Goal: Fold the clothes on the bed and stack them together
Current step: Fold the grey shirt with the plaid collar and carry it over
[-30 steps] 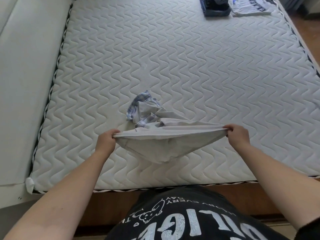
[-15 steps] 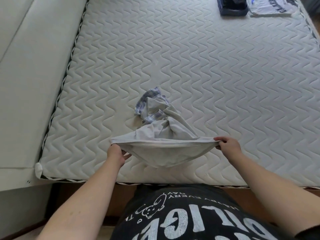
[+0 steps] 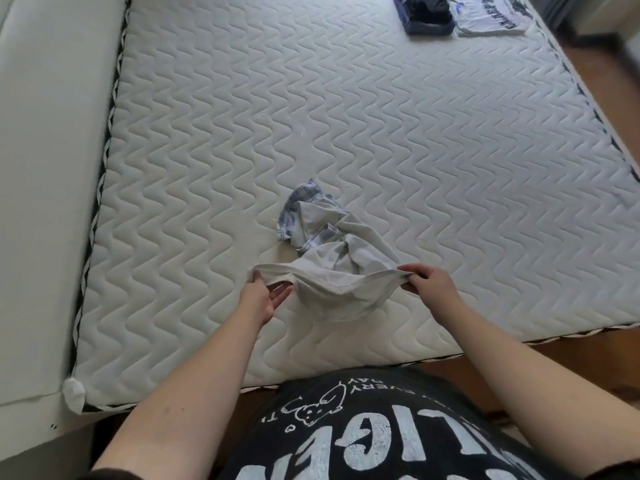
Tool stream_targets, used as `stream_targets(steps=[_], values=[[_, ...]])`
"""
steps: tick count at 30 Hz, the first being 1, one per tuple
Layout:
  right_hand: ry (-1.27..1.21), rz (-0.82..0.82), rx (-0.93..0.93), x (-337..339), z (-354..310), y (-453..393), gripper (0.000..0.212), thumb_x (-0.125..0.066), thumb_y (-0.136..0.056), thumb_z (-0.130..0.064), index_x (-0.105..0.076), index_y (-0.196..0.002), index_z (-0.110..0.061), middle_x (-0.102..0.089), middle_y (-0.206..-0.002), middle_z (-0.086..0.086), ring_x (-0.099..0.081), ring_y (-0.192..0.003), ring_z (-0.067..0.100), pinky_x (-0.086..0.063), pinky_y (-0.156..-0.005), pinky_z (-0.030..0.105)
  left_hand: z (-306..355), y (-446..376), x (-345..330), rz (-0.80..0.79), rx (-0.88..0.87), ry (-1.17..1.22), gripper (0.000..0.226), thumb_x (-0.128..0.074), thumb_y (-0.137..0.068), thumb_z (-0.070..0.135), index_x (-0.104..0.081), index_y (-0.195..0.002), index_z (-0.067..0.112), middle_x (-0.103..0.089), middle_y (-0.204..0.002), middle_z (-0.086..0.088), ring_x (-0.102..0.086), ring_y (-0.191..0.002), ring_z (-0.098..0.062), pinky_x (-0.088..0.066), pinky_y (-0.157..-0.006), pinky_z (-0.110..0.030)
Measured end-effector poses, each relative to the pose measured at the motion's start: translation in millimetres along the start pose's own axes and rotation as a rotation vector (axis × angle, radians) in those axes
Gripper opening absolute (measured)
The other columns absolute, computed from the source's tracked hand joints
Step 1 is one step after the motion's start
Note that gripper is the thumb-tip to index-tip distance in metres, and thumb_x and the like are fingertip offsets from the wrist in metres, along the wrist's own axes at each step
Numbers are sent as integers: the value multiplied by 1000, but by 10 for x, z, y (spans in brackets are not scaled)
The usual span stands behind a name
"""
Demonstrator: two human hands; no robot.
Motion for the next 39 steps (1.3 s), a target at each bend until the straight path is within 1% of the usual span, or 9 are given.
stream_targets(steps=[3, 6, 11, 16, 21, 24, 29, 35, 39], values=[[-41, 25, -8, -86, -24, 117, 30, -48, -93, 8, -73, -95, -8, -69, -97, 13, -68, -83, 19, -56, -70, 16, 44, -65, -52, -55, 4, 8, 52, -28, -107, 40, -34, -147, 7, -56, -117, -24, -63, -86, -37, -61, -55, -43], [-82, 46, -12, -80, -58, 206, 29, -49, -94, 8, -73, -95, -8, -70, -96, 11, -68, -80, 15, -56, -70, 16, 22, -85, -100, -69, 17, 32, 54, -28, -106, 44, -35, -147, 9, -49, -132, -22, -55, -114, -43, -54, -80, -53], [-101, 70, 14, 81, -122, 255, 32, -49, -92, 9, -74, -92, -11, -70, -84, 5, -67, -68, 6, -55, -67, 14, -3, -76, -245, -97, -48, -10, 46, -34, -107, 36, -30, -149, 18, -41, -147, -17, -49, -128, -41, -47, -99, -51], [-79, 66, 4, 307, -104, 179, 29, -49, -93, 7, -73, -95, -9, -70, -86, 3, -66, -71, 9, -56, -72, 16, -51, 46, -462, -292, -258, -520, 48, -62, -93, -1, -44, -137, 2, -59, -132, -20, -57, -122, -34, -46, -103, -42], [-60, 60, -26, 481, 22, 68, 10, -68, -90, -12, -74, -98, -9, -71, -79, 1, -67, -69, 10, -56, -69, 15, 162, 51, -259, 62, -534, -1302, 19, -65, -90, 13, -68, -101, -3, -70, -102, -23, -63, -97, -37, -46, -79, -38], [22, 115, -63, 626, 197, -39, 11, -68, -91, -16, -74, -96, -8, -72, -80, 2, -69, -68, 10, -56, -68, 17, 210, 131, -89, 159, -584, -1288, 13, -56, -91, 10, -68, -90, 7, -70, -89, -20, -63, -81, -34, -45, -70, -35], [218, 100, -162, 785, 538, -244, 27, -66, -90, -4, -63, -117, -1, -65, -97, 20, -67, -76, 26, -58, -83, 38, 146, 240, 301, 189, -561, -1118, 22, -48, -95, 14, -68, -89, 21, -66, -67, -9, -66, -61, -22, -58, -69, -44], [405, -1, -374, 828, 845, -370, 30, -76, -84, -12, -70, -109, 4, -71, -93, 17, -70, -82, 28, -58, -88, 41, 90, 394, 358, 134, -662, -1026, 11, -61, -93, 8, -71, -87, 10, -71, -74, -8, -69, -67, -10, -57, -75, -38], [495, -58, -397, 722, 847, -395, 26, -76, -85, -15, -71, -104, 0, -72, -91, 18, -70, -83, 30, -59, -81, 37, 18, 404, 205, 73, -648, -1117, 19, -68, -88, 6, -76, -104, 12, -72, -81, 15, -63, -74, -1, -42, -68, -20]])
Point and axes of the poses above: each hand's wrist, its own y-axis away from the middle knuckle, its own x-axis out of the back of the hand, z = x × y, the point moved 8 cm from there along -y, towards the middle knuckle
